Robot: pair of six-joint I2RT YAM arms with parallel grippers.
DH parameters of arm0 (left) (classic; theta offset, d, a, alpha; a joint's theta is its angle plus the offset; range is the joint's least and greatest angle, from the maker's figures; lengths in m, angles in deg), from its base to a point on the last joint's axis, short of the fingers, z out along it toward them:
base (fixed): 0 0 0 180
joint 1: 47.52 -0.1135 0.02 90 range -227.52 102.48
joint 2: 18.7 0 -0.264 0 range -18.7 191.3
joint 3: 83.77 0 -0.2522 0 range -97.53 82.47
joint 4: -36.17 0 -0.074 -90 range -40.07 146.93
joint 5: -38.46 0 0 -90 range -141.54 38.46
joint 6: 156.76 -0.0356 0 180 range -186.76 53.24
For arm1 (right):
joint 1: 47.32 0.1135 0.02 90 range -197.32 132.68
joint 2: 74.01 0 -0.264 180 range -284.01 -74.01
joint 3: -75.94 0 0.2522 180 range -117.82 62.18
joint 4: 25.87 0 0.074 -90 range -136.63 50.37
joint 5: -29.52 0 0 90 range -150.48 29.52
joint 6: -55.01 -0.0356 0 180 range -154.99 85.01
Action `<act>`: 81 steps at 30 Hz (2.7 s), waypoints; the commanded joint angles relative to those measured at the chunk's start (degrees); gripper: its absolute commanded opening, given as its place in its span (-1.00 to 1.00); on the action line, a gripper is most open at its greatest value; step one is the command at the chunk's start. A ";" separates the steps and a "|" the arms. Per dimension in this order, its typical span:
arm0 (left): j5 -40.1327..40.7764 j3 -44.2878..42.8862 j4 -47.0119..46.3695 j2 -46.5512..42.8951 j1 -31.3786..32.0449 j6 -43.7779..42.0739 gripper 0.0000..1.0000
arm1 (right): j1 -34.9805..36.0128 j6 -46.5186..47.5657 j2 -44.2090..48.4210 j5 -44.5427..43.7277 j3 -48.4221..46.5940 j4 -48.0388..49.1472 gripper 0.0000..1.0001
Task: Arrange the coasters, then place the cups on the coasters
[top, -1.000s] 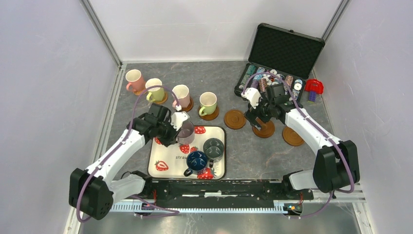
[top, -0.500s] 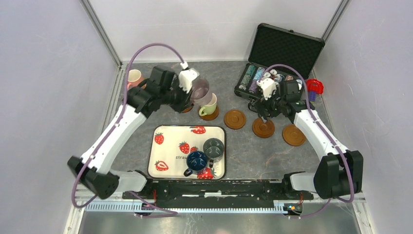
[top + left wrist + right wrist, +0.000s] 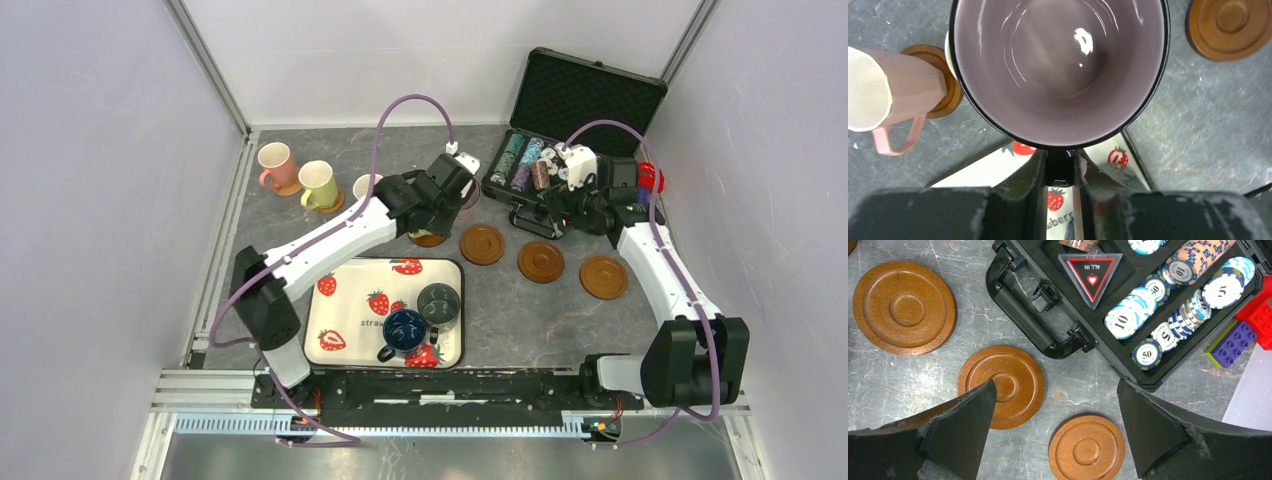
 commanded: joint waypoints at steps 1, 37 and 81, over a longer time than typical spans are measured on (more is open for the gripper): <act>4.97 -5.44 -5.96 3.00 0.69 9.10 -0.95 | -0.66 -1.13 1.66 -0.65 -1.78 1.76 0.96; -1.76 4.75 -20.87 14.30 5.15 15.26 -0.82 | -0.83 -1.35 4.41 1.77 4.20 2.30 0.96; -0.92 8.17 -20.68 13.15 5.59 17.32 -0.53 | -0.92 -1.17 7.96 2.21 7.59 2.01 0.96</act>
